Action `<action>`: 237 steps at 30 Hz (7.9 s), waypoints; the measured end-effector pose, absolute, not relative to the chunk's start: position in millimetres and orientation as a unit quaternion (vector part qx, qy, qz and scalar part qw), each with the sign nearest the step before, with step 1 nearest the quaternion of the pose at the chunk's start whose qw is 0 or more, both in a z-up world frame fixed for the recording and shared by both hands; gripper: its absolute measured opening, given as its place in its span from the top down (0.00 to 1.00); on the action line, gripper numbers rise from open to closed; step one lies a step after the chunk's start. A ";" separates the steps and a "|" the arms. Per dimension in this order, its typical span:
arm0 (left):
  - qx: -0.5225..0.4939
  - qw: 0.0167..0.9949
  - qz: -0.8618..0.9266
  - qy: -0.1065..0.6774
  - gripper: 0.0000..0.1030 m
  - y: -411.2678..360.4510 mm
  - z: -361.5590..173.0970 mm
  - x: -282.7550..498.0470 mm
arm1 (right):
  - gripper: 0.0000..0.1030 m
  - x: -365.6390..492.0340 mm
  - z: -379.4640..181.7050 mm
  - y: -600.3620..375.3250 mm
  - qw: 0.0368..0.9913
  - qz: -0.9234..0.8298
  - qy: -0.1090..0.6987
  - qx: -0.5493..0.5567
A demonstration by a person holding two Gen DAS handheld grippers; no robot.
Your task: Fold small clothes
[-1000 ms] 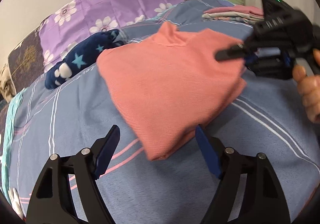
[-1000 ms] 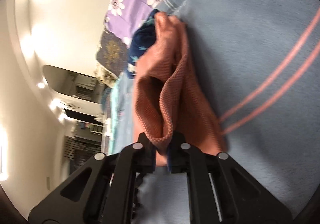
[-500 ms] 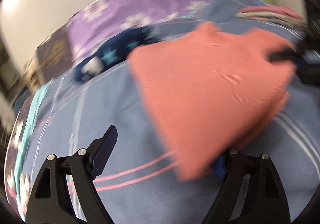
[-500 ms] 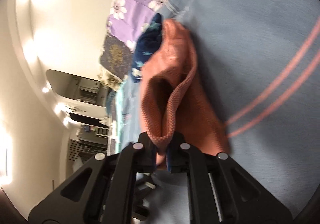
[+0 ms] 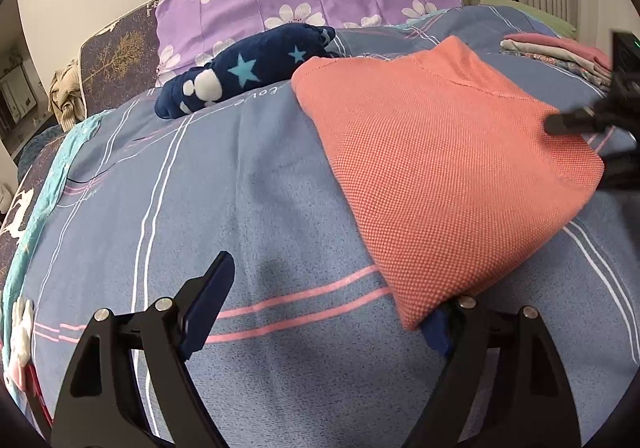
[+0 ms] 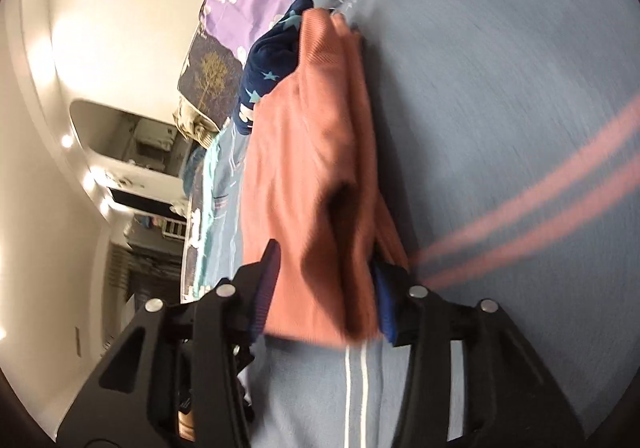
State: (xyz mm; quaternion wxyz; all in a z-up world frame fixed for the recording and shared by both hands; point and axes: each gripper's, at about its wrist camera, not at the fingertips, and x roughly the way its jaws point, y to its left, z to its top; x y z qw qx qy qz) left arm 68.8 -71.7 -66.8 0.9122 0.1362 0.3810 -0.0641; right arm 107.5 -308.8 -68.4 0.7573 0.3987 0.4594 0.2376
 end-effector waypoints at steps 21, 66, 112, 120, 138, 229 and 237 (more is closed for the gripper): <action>0.105 0.908 -0.081 0.397 0.16 -64.4 -72.9 72.2 | 0.63 252.9 -41.5 -295.7 0.804 0.179 0.462 0.330; 0.146 0.901 -0.167 0.373 0.46 -90.4 -57.2 34.8 | 0.98 73.7 -24.9 -279.0 0.874 0.209 0.410 0.155; 0.104 0.869 -0.244 0.416 0.44 -108.7 -71.1 85.7 | 0.88 153.4 -4.0 -256.0 0.892 0.177 0.401 0.108; 0.101 0.872 -0.252 0.406 0.41 -106.1 -75.0 81.9 | 0.74 243.4 -20.3 -258.6 0.879 0.153 0.438 0.112; 0.099 0.874 -0.259 0.398 0.38 -105.1 -76.0 79.7 | 0.84 154.8 0.1 -235.6 0.888 0.229 0.384 0.104; 0.156 0.901 -0.326 0.241 0.76 -234.4 94.5 234.1 | 0.79 171.1 112.1 -307.1 0.973 0.036 0.226 0.008; 0.147 0.905 -0.300 0.262 0.76 -283.1 86.0 330.7 | 0.80 269.6 106.4 -355.2 0.967 0.024 0.245 0.059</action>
